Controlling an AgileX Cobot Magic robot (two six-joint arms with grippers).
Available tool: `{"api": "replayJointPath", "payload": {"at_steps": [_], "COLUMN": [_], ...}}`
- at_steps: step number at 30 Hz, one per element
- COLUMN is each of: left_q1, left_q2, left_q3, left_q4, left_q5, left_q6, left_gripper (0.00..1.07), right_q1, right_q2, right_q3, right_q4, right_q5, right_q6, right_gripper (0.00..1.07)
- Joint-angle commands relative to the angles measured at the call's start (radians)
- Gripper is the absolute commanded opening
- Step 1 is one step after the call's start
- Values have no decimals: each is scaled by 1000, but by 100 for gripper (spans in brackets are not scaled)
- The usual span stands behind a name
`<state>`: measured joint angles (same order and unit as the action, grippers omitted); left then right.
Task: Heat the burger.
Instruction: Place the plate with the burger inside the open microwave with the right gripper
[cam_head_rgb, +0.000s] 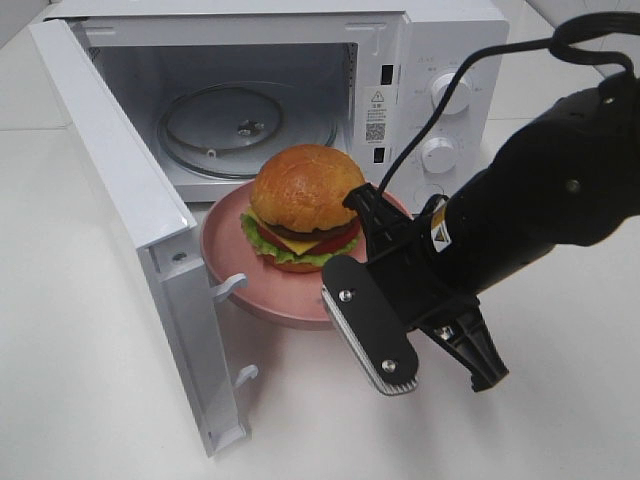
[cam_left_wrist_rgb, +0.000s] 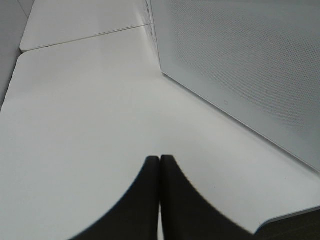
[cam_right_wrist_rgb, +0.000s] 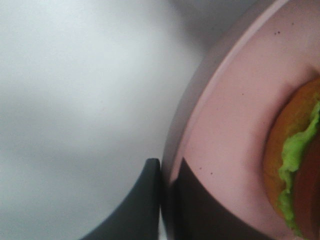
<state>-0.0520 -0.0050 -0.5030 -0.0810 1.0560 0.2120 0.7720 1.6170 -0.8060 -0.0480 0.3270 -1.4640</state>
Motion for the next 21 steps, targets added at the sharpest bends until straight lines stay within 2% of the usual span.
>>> {"api": "replayJointPath", "payload": {"at_steps": [1,3,4,11,18,21], "left_q1": [1,1,1,1,2,2], "left_q2": [-21,-21,-21,-21,-21,-21], "left_q3": [4,4,4,4,4,4], "left_q4": [-4,-4,-4,-4,-4,-4], "left_q5": [-13,-13,-13,-13,-13,-13], "left_q6": [-3,-3,-3,-3,-2,-2], "left_gripper": [0,0,0,0,0,0], "right_q1": [-5,-5,-5,-15,-55,-63], "right_q2": [28,28,53,101,151,165], "right_q3": [-89,-89,-139,-217,-297,-320], "right_q4": [6,6,6,10,112,119], "right_q5": [-26,-26,-1,45,70,79], "right_q6": [-44,-44,-75,-120,-240,-258], "right_gripper": [0,0,0,0,0,0]}}
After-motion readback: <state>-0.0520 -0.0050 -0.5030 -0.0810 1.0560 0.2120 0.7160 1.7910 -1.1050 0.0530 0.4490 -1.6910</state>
